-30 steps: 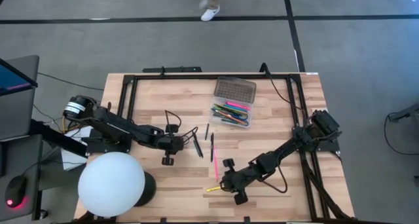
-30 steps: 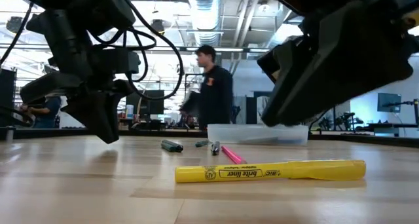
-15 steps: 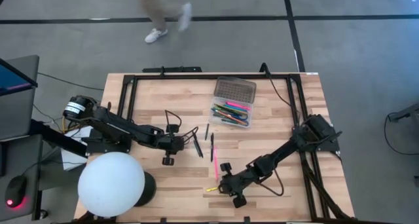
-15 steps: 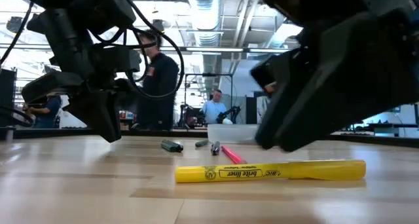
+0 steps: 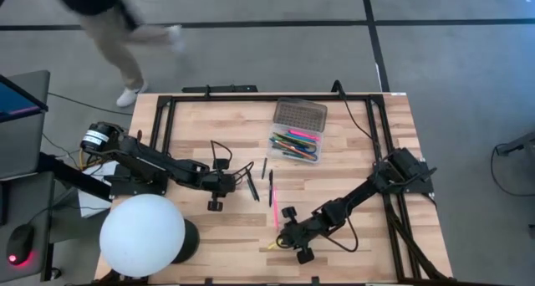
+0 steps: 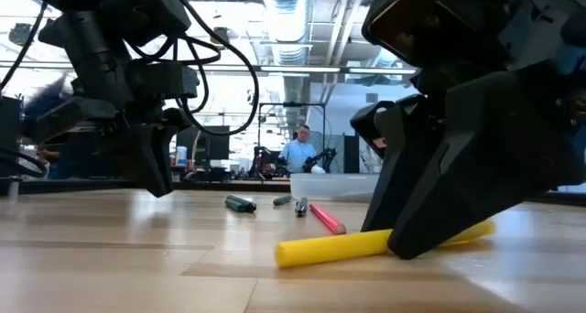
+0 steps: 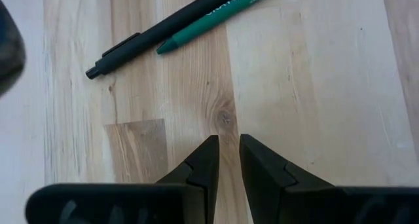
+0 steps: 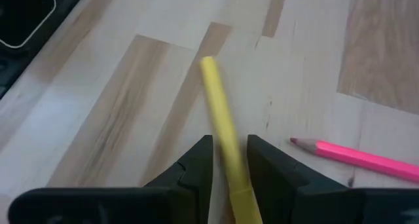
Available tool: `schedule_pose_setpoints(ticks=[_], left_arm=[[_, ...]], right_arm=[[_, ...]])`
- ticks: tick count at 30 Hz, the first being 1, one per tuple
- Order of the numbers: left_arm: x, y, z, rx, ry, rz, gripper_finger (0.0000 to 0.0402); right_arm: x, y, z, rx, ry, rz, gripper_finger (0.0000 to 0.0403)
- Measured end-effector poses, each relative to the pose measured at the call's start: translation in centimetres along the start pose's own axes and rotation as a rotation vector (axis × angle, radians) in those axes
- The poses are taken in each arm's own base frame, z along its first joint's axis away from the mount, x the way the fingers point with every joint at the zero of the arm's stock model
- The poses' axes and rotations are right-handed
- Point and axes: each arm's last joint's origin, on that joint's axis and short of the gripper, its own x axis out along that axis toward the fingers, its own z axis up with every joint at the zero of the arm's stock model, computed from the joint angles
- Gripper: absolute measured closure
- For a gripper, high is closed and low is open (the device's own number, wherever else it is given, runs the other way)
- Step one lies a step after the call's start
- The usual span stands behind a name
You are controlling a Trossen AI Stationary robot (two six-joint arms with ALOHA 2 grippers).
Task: Pick & place school supplies into a supply box
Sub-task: Put the yellow pen into the black supply box
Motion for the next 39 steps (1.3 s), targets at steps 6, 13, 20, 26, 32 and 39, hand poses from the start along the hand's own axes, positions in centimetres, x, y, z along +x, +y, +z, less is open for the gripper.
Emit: schedule_pose_setpoints(ticks=[6, 13, 20, 26, 32, 39], left_arm=[[0.0, 0.0, 0.0, 0.000, 0.000, 0.000, 0.0345], [0.0, 0.0, 0.0, 0.000, -0.001, 0.005, 0.0345], [0.0, 0.0, 0.0, 0.000, -0.005, 0.006, 0.0345], [0.0, 0.0, 0.0, 0.015, -0.005, 0.007, 0.0345], [0.0, 0.0, 0.1, 0.015, -0.007, 0.007, 0.0345], [0.0, 0.0, 0.1, 0.015, -0.008, 0.007, 0.0345]], right_arm=[[-0.1, 0.0, -0.1, 0.013, 0.018, -0.002, 0.0316], [-0.4, -0.8, -1.0, 0.155, 0.144, -0.063, 0.0317], [-0.5, -1.2, -1.3, 0.176, 0.177, -0.079, 0.0347], [-0.5, -1.3, -1.4, 0.170, 0.191, -0.085, 0.0381], [-0.5, -1.3, -1.4, 0.170, 0.193, -0.087, 0.0372], [-0.5, -1.3, -1.4, 0.169, 0.193, -0.087, 0.0378]])
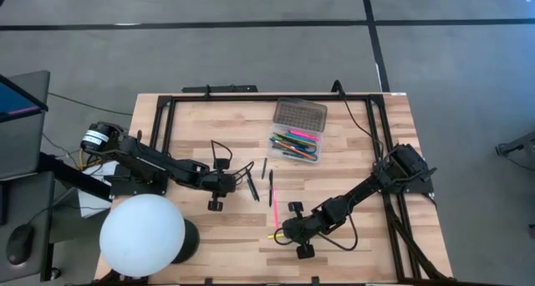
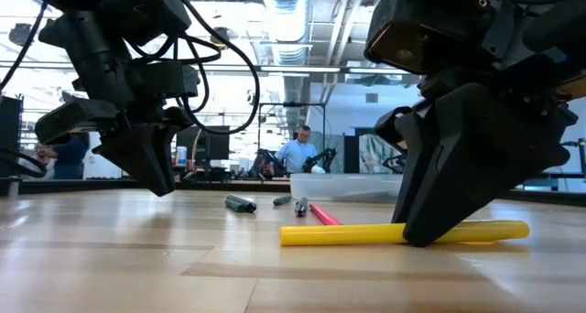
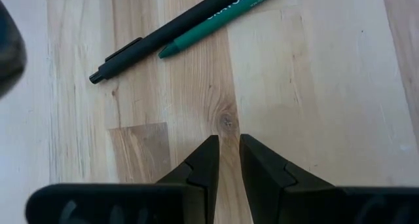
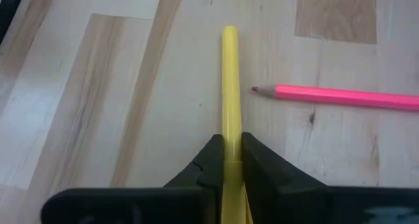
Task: Pick & place school supplies into a supply box
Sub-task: Put the yellow pen into the black supply box
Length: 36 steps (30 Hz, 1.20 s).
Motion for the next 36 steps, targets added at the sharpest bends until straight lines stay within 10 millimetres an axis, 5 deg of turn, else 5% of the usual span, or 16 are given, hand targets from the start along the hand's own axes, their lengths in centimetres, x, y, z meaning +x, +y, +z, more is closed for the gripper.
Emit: schedule_pose_setpoints(ticks=[36], left_arm=[[0.0, 0.0, 0.4, 0.018, -0.041, -0.001, 0.0345]], right_arm=[[-1.2, 0.7, 0.0, -0.074, -0.022, -0.049, 0.0377]])
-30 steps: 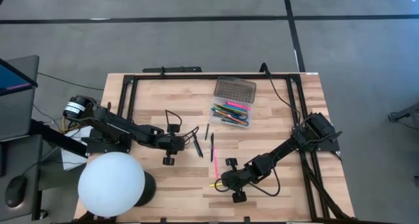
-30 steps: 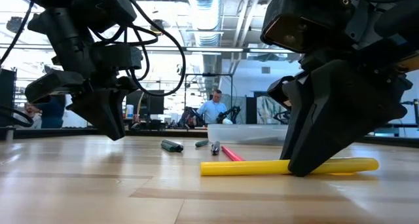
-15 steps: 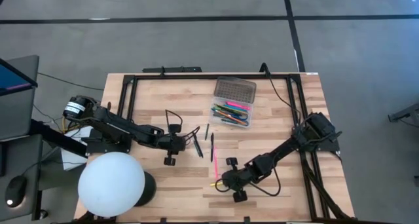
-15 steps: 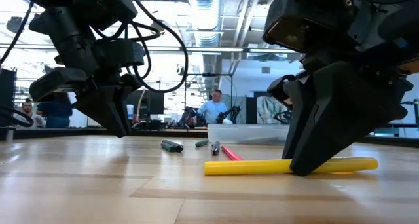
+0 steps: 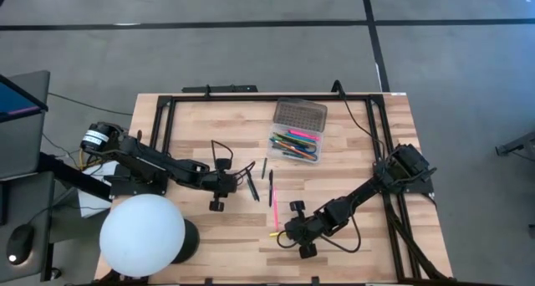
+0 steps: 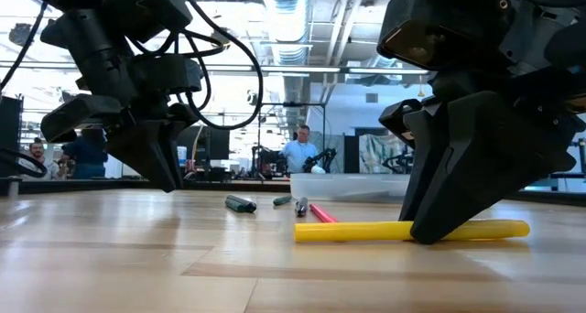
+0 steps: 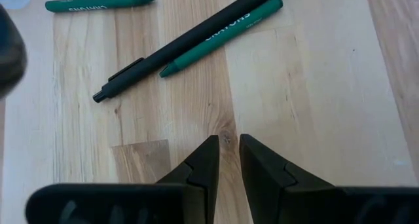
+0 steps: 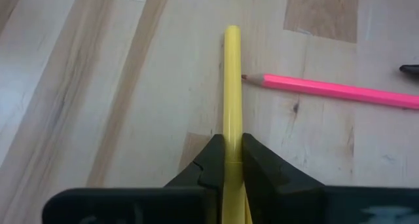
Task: Pick & place school supplies into a supply box
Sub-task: Put the yellow pen into the black supply box
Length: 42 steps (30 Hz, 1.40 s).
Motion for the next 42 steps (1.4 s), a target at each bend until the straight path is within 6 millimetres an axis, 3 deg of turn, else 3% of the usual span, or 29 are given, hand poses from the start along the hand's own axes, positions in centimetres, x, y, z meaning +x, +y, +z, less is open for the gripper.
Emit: schedule_pose_setpoints(ticks=[42], left_arm=[[0.00, 0.00, 0.00, 0.000, 0.000, 0.000, 0.0345]], right_arm=[[-0.02, 0.01, -0.01, -0.009, 0.000, -0.009, 0.0372]])
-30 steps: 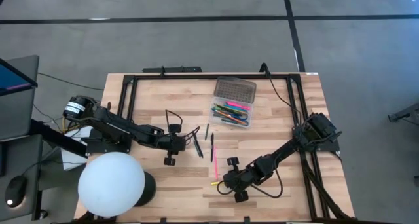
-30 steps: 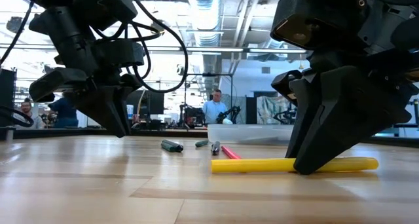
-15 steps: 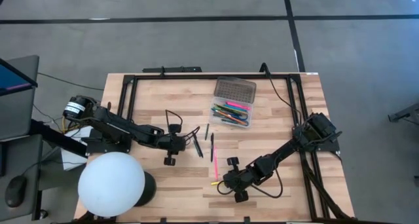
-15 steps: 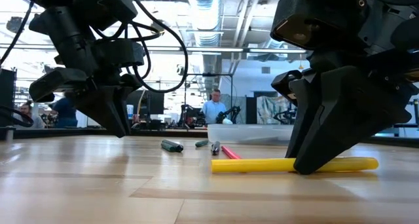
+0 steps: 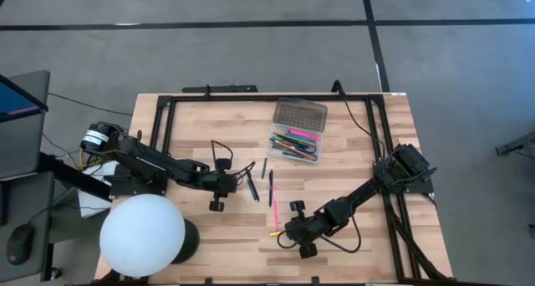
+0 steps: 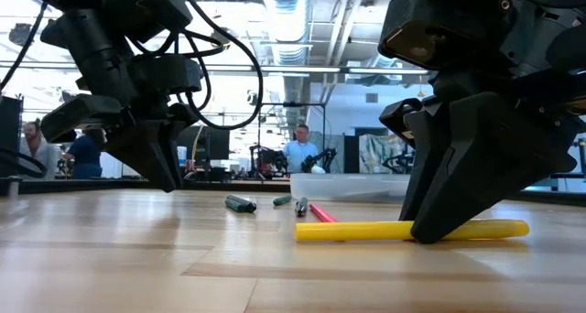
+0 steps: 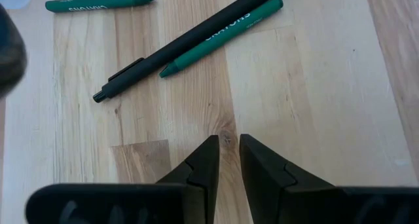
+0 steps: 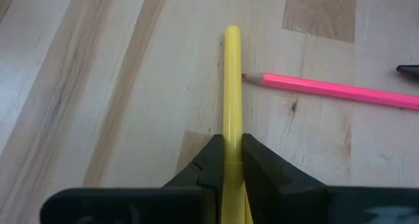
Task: Pick & place school supplies into a supply box
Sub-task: Put the yellow pen into the black supply box
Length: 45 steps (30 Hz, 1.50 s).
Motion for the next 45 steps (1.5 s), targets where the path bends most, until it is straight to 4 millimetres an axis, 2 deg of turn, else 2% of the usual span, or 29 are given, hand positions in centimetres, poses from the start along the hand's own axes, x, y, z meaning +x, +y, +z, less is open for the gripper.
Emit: schedule_pose_setpoints(ticks=[17, 26, 34, 41, 45], left_arm=[[0.00, 0.00, 0.01, 0.000, -0.001, 0.000, 0.0345], [0.00, 0.00, 0.01, 0.000, -0.001, 0.000, 0.0345], [0.00, 0.00, 0.01, 0.000, -0.001, 0.000, 0.0345], [0.00, 0.00, 0.01, 0.000, -0.001, 0.000, 0.0345], [0.00, 0.00, 0.02, 0.000, -0.002, 0.000, 0.0345]], right_arm=[[0.00, -0.01, 0.01, 0.001, -0.001, 0.000, 0.0360], [0.00, -0.01, 0.02, 0.002, -0.002, 0.000, 0.0361], [-0.01, -0.01, 0.03, 0.000, -0.003, 0.000, 0.0386], [-0.01, -0.01, 0.04, 0.001, -0.003, 0.001, 0.0367], [-0.01, -0.01, 0.04, 0.001, -0.003, 0.001, 0.0373]])
